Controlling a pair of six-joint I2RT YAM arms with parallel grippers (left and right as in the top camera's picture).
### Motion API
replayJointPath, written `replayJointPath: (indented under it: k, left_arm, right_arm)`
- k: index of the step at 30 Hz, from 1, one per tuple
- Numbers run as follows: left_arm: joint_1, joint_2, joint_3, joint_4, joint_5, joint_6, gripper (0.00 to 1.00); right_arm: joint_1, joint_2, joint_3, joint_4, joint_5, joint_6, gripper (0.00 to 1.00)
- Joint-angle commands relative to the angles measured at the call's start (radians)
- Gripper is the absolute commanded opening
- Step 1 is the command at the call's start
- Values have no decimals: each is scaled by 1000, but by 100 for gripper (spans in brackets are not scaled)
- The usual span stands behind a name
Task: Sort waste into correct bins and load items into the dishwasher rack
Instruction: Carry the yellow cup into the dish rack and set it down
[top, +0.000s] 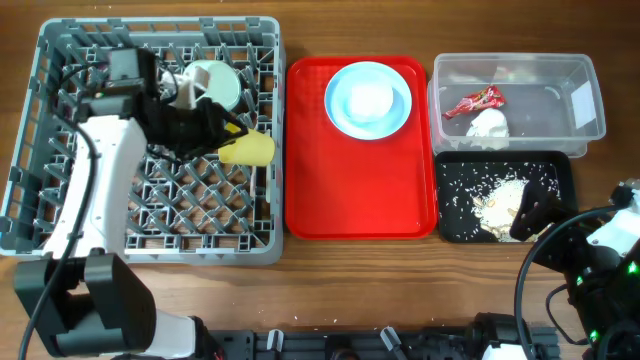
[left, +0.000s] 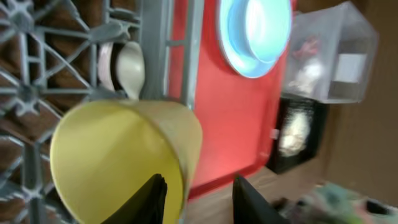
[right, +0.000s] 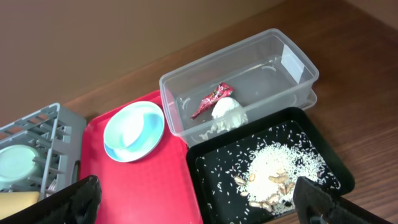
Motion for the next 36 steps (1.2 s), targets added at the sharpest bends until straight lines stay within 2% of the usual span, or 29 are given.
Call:
replayJointPath:
  k: [1, 2, 3, 4, 6, 8, 10, 11, 19, 22, 26, 31, 32, 33, 36]
  left_arm:
    - [-97, 16, -5, 38, -206, 19, 30]
    - [-117, 27, -5, 44, -233, 19, 25]
    - [-126, 33, -5, 45, -242, 18, 9]
    - [-124, 32, -5, 46, -242, 8, 4]
    - [-89, 14, 6, 45, -204, -57, 4]
    - [-32, -4, 6, 40, -9, -60, 4]
    - [69, 5, 6, 36, 400, -59, 4]
    - [88, 16, 6, 36, 449, -59, 5]
    - [135, 195, -129, 80, 426, 24, 6]
    - [169, 204, -134, 72, 286, 24, 7]
    - [184, 204, -134, 31, 71, 24, 14]
    - [188, 204, -134, 0, -63, 23, 18]
    - [192, 204, -134, -16, -100, 23, 38]
    - [196, 204, -134, -31, -123, 23, 100]
    - [203, 198, -134, -61, -131, 19, 100]
  right_arm:
    - [-2, -5, 3, 2, -13, -17, 100]
    - [-2, -5, 3, 2, -13, -17, 100]
    - [-2, -5, 3, 2, -13, -17, 100]
    - [-2, -5, 3, 2, -13, -17, 100]
    - [-2, -5, 3, 2, -13, -17, 100]
    - [-2, -5, 3, 2, -13, -16, 100]
    - [-2, -5, 3, 2, -13, -16, 100]
    - [-2, -5, 3, 2, -13, -17, 100]
    - [-2, -5, 3, 2, -13, -17, 100]
    - [-2, -5, 3, 2, -13, -17, 100]
    - [-2, -5, 3, 2, -13, -17, 100]
    - [-2, -5, 3, 2, -13, -16, 100]
    - [-2, -5, 3, 2, -13, -17, 100]
    - [-2, -5, 3, 2, -13, -16, 100]
    - [-2, -5, 3, 2, -13, -17, 100]
